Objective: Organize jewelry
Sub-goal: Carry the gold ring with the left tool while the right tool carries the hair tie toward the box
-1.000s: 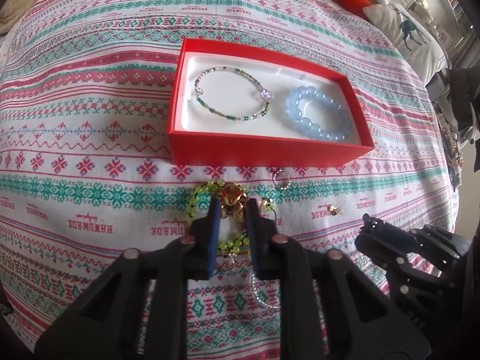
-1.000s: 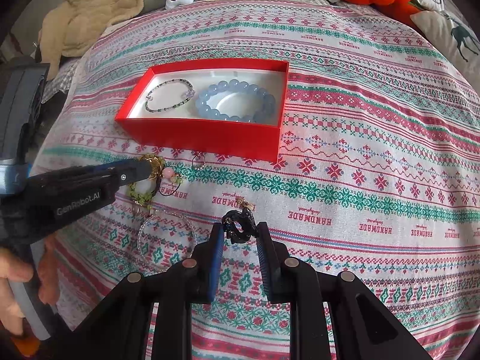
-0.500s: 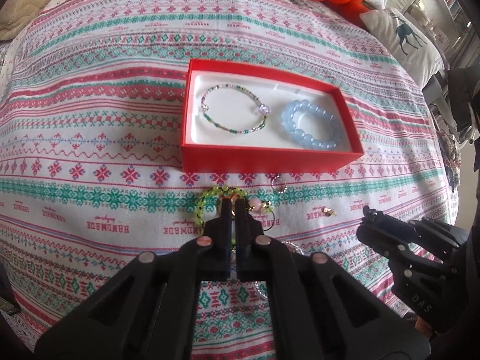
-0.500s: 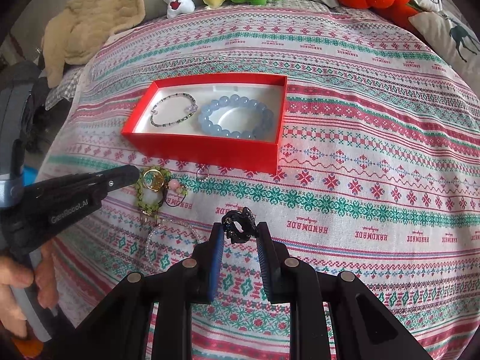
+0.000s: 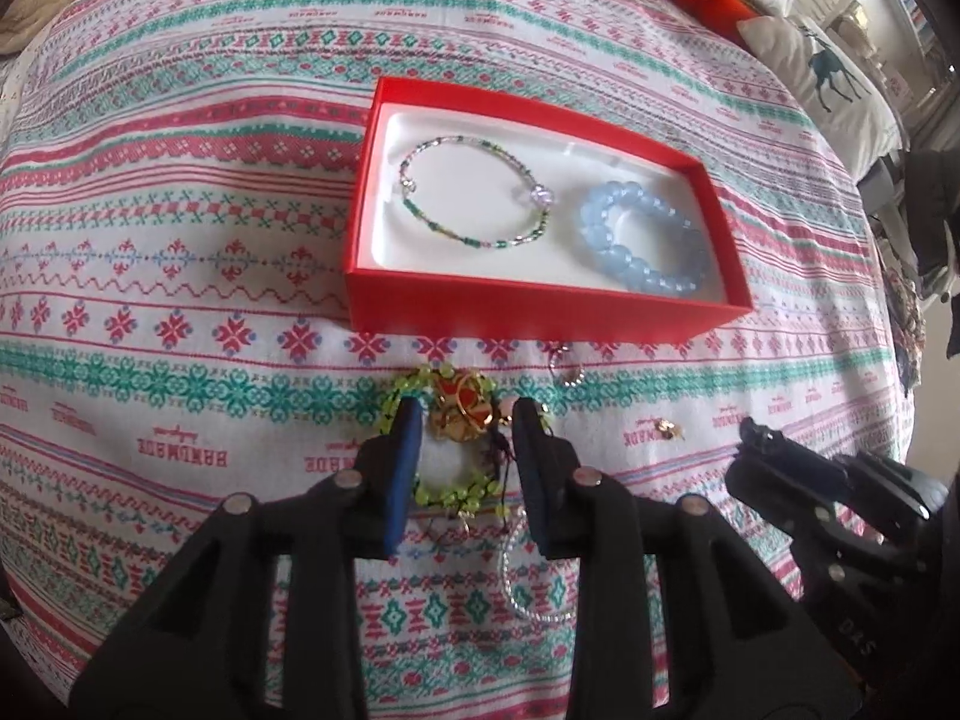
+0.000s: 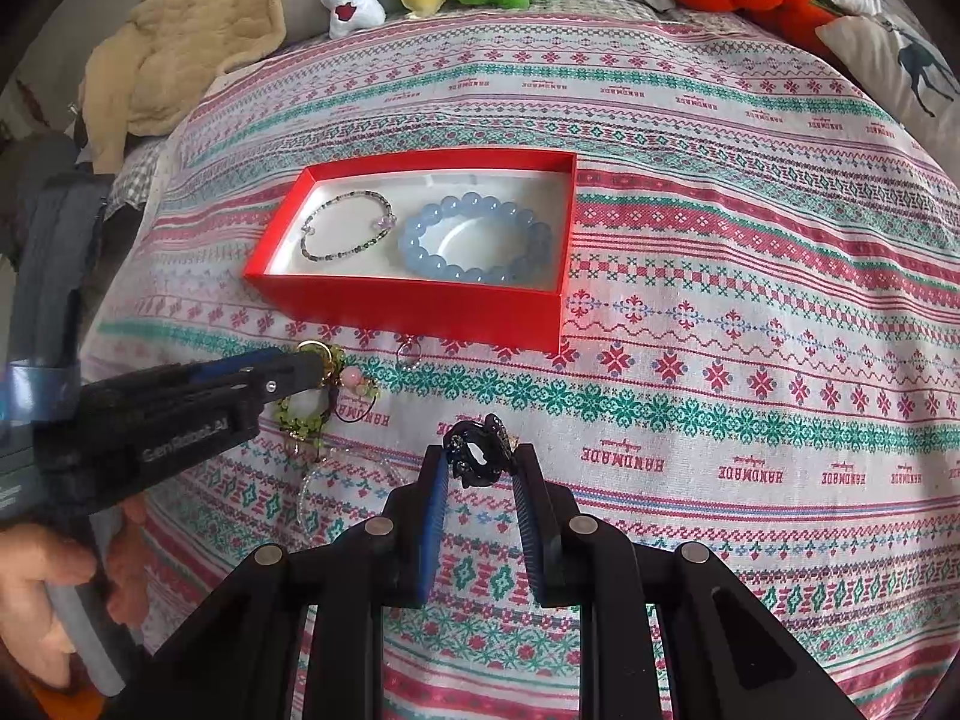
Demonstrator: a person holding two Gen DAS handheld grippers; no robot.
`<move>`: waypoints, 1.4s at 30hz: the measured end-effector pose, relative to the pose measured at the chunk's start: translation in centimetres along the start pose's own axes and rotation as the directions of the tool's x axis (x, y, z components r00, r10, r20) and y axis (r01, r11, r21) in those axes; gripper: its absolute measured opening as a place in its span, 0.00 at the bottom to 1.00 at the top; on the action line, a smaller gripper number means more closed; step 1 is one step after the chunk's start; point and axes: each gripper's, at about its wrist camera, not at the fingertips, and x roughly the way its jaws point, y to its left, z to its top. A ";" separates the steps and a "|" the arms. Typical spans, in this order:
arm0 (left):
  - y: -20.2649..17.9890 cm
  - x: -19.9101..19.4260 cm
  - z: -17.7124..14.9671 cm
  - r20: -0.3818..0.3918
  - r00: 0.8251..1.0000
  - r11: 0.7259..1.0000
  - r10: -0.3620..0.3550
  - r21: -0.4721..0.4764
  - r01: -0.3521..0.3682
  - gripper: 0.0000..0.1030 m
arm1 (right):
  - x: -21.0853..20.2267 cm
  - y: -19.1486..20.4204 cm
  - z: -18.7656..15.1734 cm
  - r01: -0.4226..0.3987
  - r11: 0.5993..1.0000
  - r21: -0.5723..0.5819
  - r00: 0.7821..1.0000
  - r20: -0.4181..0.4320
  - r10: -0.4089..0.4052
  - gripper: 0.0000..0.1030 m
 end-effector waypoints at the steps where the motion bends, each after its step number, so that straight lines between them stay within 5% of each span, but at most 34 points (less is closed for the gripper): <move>1: -0.1 0.3 0.0 -0.003 1.000 1.000 0.004 -0.004 -0.004 0.32 | 0.1 0.0 0.0 0.000 1.000 0.001 1.000 -0.001 0.000 0.21; 4: -0.1 0.6 0.0 -0.008 1.000 1.000 0.025 -0.004 -0.025 0.19 | 0.2 -0.1 0.1 0.001 1.000 0.000 1.000 -0.005 -0.001 0.21; 11: -0.7 -0.1 0.0 0.011 0.999 0.998 0.048 0.029 -0.048 0.17 | 0.3 0.0 0.2 0.003 1.000 -0.008 1.000 -0.003 -0.003 0.21; 23: -0.1 -4.5 0.3 0.079 0.997 0.999 -0.021 0.035 0.019 0.14 | -0.7 0.3 0.9 -0.031 0.999 0.010 0.999 0.023 0.030 0.21; 27: 0.0 -5.6 0.7 0.101 0.993 0.998 -0.054 0.033 0.051 0.00 | -1.0 0.5 1.6 -0.048 0.999 0.019 0.998 0.035 0.047 0.21; 36: 0.6 -6.8 1.9 0.128 0.986 0.994 -0.110 0.020 0.108 0.00 | -0.8 -0.2 3.4 -0.092 0.992 0.090 0.995 0.054 0.087 0.21; 38: 0.6 -6.1 1.8 0.077 0.991 0.993 -0.110 0.049 0.107 0.02 | -0.4 -0.4 3.5 -0.100 0.989 0.106 0.994 0.045 0.095 0.21; 40: 1.1 -5.3 1.5 0.041 0.996 0.996 -0.079 0.056 0.076 0.25 | -0.1 -0.4 3.5 -0.100 0.989 0.107 0.995 0.034 0.096 0.21; 42: 2.1 -4.5 1.1 0.024 0.999 0.999 -0.023 0.043 0.022 0.37 | 0.2 -0.3 3.3 -0.098 0.990 0.101 0.995 0.021 0.096 0.21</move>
